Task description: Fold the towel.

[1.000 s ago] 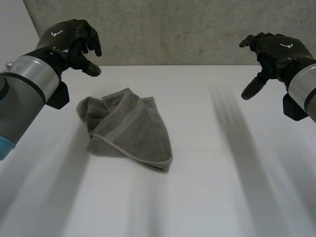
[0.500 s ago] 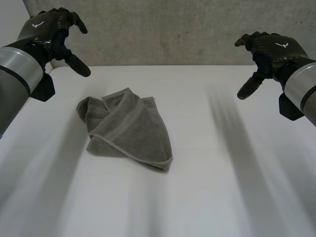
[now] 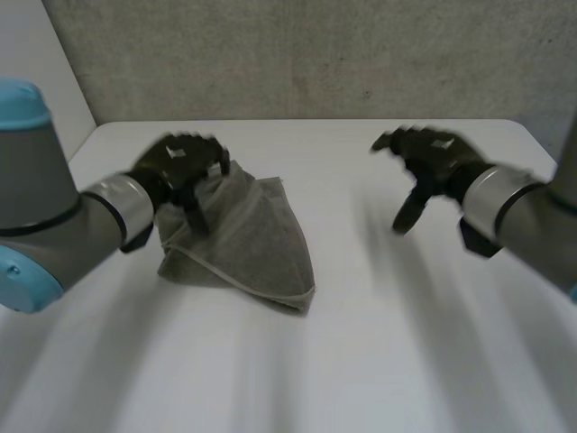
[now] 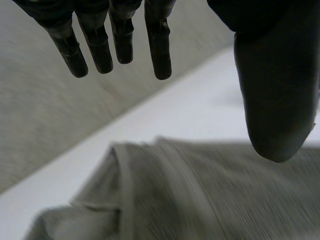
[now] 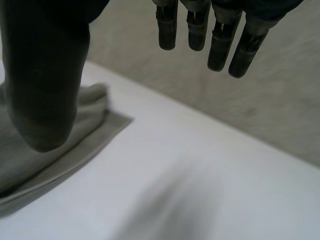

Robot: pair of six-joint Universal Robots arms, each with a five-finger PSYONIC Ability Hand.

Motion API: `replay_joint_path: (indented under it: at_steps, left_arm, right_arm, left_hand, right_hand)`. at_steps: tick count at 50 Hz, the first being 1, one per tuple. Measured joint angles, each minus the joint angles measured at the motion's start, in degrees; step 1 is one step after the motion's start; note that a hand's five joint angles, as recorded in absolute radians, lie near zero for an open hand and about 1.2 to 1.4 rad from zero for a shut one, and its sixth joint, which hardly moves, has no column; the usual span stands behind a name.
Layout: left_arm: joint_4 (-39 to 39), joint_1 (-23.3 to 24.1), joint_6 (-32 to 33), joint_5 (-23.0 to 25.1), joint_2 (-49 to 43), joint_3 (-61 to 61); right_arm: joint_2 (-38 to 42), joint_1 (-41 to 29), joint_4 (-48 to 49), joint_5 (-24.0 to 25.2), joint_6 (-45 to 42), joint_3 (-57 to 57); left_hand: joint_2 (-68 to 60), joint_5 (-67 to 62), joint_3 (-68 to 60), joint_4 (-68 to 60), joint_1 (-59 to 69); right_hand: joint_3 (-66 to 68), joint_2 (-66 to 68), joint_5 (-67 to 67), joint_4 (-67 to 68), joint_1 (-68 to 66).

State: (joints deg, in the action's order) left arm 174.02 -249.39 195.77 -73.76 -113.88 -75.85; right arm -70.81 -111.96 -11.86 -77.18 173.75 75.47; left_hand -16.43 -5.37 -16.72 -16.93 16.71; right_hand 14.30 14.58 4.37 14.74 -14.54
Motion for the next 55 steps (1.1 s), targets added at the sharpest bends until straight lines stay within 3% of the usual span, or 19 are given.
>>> replay_joint_path:
  at_steps: [7, 14, 19, 27, 37, 55]
  left_arm:
    - [-4.33, 0.73, 10.28, 1.18, -5.93, 0.0]
    - [-3.54, 1.1, 12.1, 0.66, -9.3, -0.02]
    - [0.86, 1.77, 11.91, 0.18, -11.45, -0.44]
    - [6.97, 2.45, 11.2, -1.15, -13.05, -1.66]
    - [9.58, 3.39, 11.0, -1.96, -14.31, -2.53]
    - [9.19, 4.09, 11.22, -1.87, -14.05, -2.57]
  right_arm:
    - [5.68, -8.09, 1.49, 0.84, -1.35, 3.91]
    - [10.28, -13.03, 8.39, 0.82, -0.82, 8.02]
    - [14.0, -15.19, 14.95, 0.53, -0.66, 10.28]
    - [16.91, -15.77, 19.95, 0.38, -0.55, 10.49]
    - [16.71, -15.42, 22.87, 0.28, 0.06, 10.45]
    - [9.4, -12.52, 22.97, 0.17, 5.9, 12.29]
  left_hand:
    - [-2.39, -4.17, -1.95, -1.63, 2.39]
    - [-4.45, -6.18, -4.13, -3.65, 4.61]
    - [-6.17, -7.77, -5.86, -5.41, 6.34]
    - [-11.78, -13.42, -11.48, -11.42, 12.15]
    - [-16.56, -17.94, -15.98, -15.81, 16.52]
    - [-20.97, -21.95, -20.21, -20.01, 20.24]
  right_hand:
    - [0.92, 0.0, 1.51, 0.0, -0.76]
    - [2.92, 2.17, 3.55, 2.17, -2.52]
    - [17.08, 16.73, 17.33, 16.44, -16.57]
    - [41.95, 42.56, 43.12, 42.23, -43.06]
    - [60.07, 59.5, 60.72, 60.01, -59.21]
    - [61.66, 59.98, 61.26, 61.46, -59.46]
